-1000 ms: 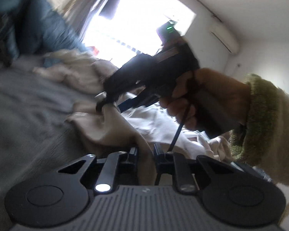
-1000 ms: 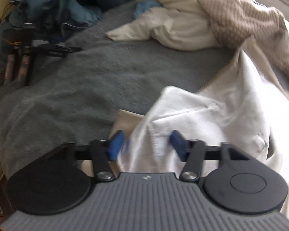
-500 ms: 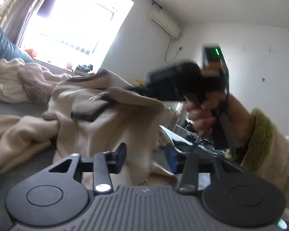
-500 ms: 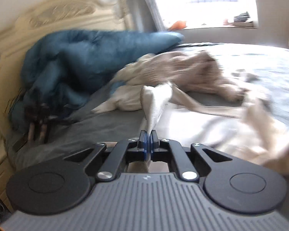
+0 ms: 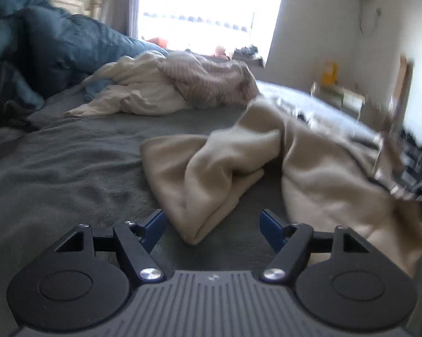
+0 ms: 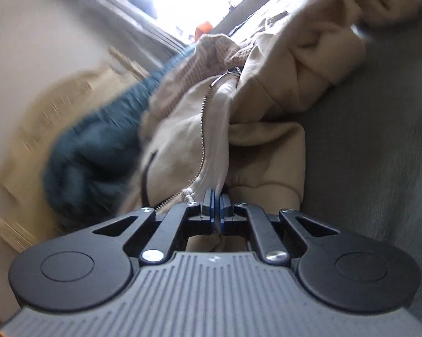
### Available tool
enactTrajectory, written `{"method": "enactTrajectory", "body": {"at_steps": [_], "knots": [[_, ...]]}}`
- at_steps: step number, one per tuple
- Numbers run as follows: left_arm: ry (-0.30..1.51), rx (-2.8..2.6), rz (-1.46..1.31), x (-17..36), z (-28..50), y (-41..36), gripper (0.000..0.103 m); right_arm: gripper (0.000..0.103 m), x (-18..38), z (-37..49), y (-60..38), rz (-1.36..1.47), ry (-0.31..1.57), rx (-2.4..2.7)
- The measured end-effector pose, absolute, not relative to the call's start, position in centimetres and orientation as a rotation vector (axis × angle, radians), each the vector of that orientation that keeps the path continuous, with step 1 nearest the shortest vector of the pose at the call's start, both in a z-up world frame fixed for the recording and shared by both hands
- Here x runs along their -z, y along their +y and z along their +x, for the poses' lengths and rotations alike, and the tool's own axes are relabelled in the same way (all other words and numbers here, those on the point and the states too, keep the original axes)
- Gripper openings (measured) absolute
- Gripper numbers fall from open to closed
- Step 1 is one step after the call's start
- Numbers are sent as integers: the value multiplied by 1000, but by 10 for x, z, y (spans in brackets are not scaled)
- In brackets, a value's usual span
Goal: Fold clothes
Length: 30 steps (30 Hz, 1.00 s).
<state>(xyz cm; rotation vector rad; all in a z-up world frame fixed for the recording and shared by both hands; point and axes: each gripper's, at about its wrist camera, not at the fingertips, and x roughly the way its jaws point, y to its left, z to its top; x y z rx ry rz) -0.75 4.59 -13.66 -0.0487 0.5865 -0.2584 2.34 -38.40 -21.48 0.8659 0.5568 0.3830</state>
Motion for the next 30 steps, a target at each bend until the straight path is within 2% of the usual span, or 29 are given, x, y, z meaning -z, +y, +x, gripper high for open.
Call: {"method": "enactTrajectory", "body": {"at_steps": [3,5,6,7,8,18,22,26,30], "knots": [[615,188,-17,147,9,45,71,3,234,24,-389,965,525,-412],[624,138,-39,154,21,48,48,3,238,23,-390,982,510,-428],[615,128,-58,152,25,50,43,4,238,23,-391,980,506,-433],[607,118,-78,150,29,52,29,4,238,24,-391,976,504,-435],[597,106,-90,146,32,54,20,4,238,24,-391,974,503,-438],[369,-140,-34,34,88,112,15,4,236,31,-396,1008,512,-467],[324,-204,-1,8,133,127,15,4,229,30,-395,987,518,-486],[334,-286,62,20,174,132,16,4,219,32,-385,974,518,-525],[508,-371,63,70,199,144,24,5,212,36,-370,954,538,-551]]}}
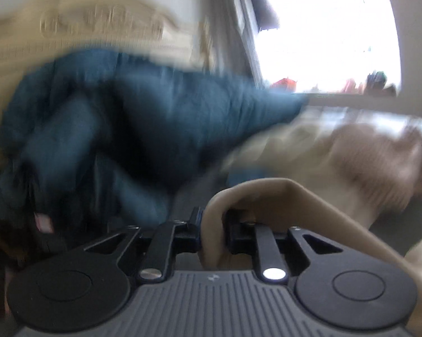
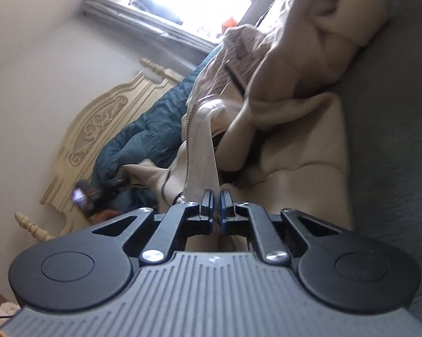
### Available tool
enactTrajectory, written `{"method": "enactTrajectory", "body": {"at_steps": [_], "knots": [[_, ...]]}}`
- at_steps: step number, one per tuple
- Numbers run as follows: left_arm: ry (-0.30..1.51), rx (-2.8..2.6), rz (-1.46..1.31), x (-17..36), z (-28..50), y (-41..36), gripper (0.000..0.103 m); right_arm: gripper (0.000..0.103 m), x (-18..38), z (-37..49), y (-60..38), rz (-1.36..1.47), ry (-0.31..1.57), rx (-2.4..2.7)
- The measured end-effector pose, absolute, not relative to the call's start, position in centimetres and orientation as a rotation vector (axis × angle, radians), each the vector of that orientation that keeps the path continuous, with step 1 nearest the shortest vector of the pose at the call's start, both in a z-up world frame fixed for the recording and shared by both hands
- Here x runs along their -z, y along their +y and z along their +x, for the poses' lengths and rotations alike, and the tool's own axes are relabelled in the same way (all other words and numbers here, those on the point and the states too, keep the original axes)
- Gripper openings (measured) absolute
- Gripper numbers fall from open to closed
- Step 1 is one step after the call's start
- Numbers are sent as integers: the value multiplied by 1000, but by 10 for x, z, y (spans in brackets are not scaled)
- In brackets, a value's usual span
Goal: Fold clothes
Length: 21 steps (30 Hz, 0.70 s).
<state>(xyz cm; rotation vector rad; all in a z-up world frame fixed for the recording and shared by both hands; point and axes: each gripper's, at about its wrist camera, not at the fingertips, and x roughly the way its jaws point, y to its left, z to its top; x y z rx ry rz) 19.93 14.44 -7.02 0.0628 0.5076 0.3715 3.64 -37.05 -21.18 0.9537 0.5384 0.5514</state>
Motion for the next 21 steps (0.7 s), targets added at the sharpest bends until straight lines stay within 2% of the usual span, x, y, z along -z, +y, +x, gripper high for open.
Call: {"method": "enactTrajectory", "body": {"at_steps": [1,3,5,7,9,12,14,17,21], "knots": [[568,-379,39,83,202,150,29,6,209,38,-367,940,544,-552],[665,-391,-24,103,198,162,34,6,205,38,-364,926,553,-545],[689,-395,-94,108,183,174,49,7,201,37,-364,921,560,-535],[695,-371,-142,102,162,184,57,11,197,34,-364,925,567,-526],[691,-315,-179,91,137,188,59,24,192,30,-361,929,570,-517],[661,-190,-192,70,88,177,63,38,183,16,-357,914,560,-507],[635,-72,-163,59,51,158,69,44,178,-1,-360,858,542,-488],[608,146,-93,51,-2,116,75,47,161,-22,-345,729,512,-455],[546,427,34,60,-68,46,78,54,135,-54,-316,462,455,-406]]}}
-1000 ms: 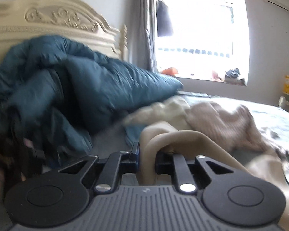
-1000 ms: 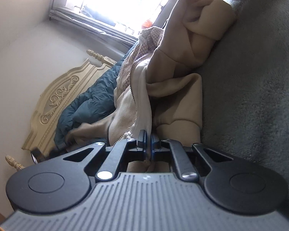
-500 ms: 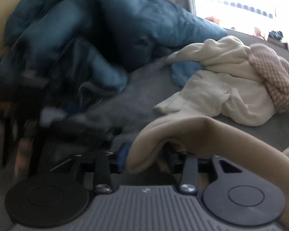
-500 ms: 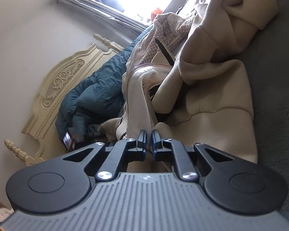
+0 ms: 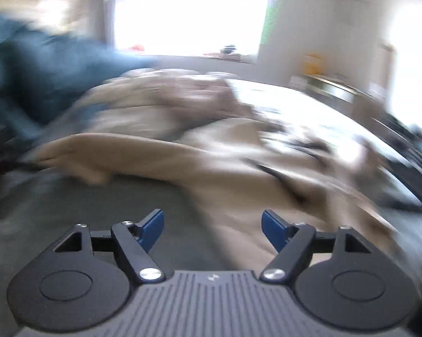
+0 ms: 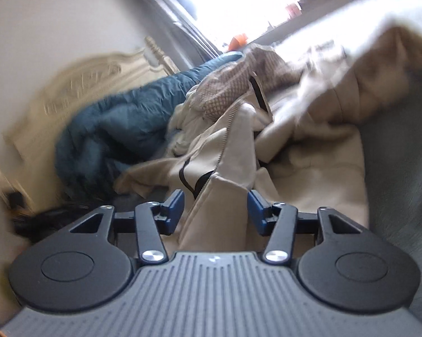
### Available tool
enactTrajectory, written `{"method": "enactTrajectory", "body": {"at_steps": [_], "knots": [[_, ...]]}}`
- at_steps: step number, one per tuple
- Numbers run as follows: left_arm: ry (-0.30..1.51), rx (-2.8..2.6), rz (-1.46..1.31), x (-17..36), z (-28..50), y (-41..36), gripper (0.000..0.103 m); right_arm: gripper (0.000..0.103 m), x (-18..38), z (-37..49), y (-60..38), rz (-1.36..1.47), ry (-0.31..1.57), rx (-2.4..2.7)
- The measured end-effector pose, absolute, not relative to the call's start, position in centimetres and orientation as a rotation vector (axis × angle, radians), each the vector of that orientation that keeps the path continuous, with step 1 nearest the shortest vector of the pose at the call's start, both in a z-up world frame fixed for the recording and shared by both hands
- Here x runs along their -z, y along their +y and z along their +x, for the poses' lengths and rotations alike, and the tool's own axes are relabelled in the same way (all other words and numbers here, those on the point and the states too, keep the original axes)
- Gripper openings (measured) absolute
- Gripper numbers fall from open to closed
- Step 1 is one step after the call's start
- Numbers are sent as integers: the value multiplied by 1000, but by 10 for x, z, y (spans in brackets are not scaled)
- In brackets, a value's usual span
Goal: Fold clothes
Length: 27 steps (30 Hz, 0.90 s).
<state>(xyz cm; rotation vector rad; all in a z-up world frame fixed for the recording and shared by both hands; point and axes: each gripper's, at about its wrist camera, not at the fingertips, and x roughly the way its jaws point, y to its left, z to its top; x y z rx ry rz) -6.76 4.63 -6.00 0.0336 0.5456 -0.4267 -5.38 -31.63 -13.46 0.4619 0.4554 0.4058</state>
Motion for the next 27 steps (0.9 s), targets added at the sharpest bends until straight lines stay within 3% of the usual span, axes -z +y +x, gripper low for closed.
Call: {"method": "enactTrajectory", "body": {"at_steps": [5,10,12,16,18,21,25,27], "knots": [[431,638,244,83,-130,-33,78,65,120,-79,-270,157,425,-433],[449,606,445,118,-148,-71,78,66,136,-84,-220,-229,425,-359],[452,583,503,130,-152,-75,75,66,147,-85,-204,-401,412,-326],[452,546,516,139,-154,-66,58,61,166,-83,-185,-640,401,-251],[451,545,479,137,-152,-56,55,49,167,-79,-187,-657,382,-193],[444,543,436,135,-147,-47,54,38,149,-76,-212,-459,378,-149],[456,531,399,138,-138,-49,54,30,131,-70,-246,-177,366,-120],[471,537,353,138,-133,-52,54,21,129,-65,-257,-80,363,-117]]}}
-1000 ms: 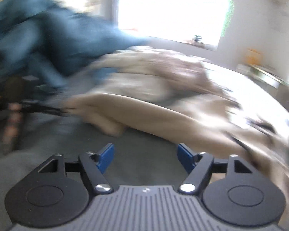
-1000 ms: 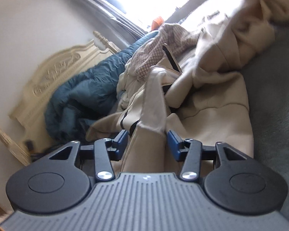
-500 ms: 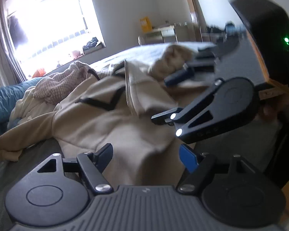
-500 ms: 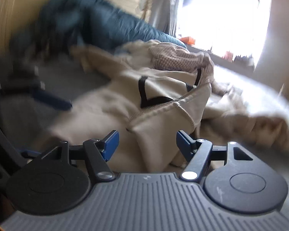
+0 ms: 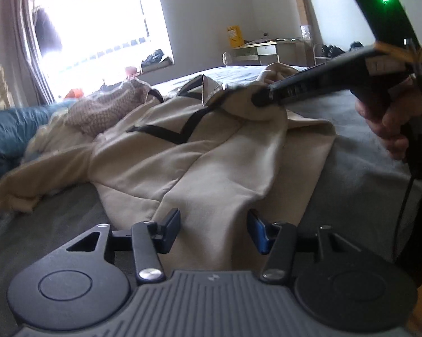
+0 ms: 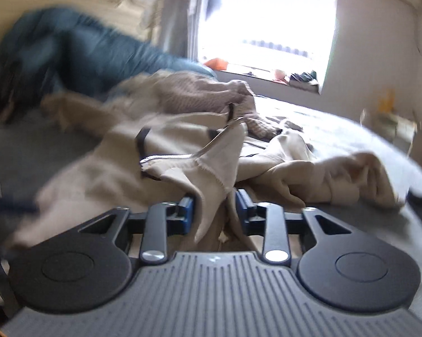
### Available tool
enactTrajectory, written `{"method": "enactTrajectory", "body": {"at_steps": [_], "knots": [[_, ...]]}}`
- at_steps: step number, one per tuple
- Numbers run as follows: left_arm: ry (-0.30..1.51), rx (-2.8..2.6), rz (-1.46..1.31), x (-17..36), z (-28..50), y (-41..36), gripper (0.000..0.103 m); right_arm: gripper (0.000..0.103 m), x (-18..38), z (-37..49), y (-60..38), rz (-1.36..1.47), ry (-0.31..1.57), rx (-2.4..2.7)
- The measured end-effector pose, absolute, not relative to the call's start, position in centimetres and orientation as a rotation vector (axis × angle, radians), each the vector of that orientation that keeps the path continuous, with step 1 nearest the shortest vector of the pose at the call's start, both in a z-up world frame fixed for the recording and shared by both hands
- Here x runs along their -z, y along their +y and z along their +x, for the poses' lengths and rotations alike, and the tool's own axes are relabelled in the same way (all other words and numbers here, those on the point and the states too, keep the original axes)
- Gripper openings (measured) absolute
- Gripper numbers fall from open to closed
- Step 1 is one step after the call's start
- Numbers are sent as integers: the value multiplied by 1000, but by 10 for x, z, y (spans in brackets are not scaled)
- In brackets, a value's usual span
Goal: Fold clothes
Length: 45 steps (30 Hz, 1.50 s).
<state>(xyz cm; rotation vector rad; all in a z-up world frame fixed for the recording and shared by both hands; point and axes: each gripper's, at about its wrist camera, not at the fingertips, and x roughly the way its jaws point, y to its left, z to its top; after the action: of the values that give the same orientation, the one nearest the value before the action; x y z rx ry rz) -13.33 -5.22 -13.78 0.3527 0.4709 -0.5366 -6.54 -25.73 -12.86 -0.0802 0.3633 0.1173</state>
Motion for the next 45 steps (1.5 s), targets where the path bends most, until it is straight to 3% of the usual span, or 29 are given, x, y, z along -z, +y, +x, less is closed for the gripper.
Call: {"method": "enactTrajectory", "body": {"at_steps": [5,14,16,20,22,27,32,41,45], "knots": [[467,529,231,130,-125,-58,54,4,118,-57,-260,50,356,-139],[409,502,171,122,-119,-56,59,2,56,-46,-225,131,248,-296],[380,474,124,115,-120,-45,52,2,43,-40,-214,134,239,-336],[340,347,10,100,-119,-6,26,2,22,-23,-183,127,240,-420],[329,262,-28,97,-122,17,21,2,13,-11,-162,137,253,-477],[336,86,-72,103,-140,67,22,2,5,-3,-103,187,273,-645],[439,48,-69,134,-159,88,24,2,41,-36,-96,318,335,-719],[516,125,-16,166,-175,90,24,2,143,-101,-179,606,565,-476],[541,173,-11,171,-181,94,30,2,163,-124,-199,706,586,-414]]}}
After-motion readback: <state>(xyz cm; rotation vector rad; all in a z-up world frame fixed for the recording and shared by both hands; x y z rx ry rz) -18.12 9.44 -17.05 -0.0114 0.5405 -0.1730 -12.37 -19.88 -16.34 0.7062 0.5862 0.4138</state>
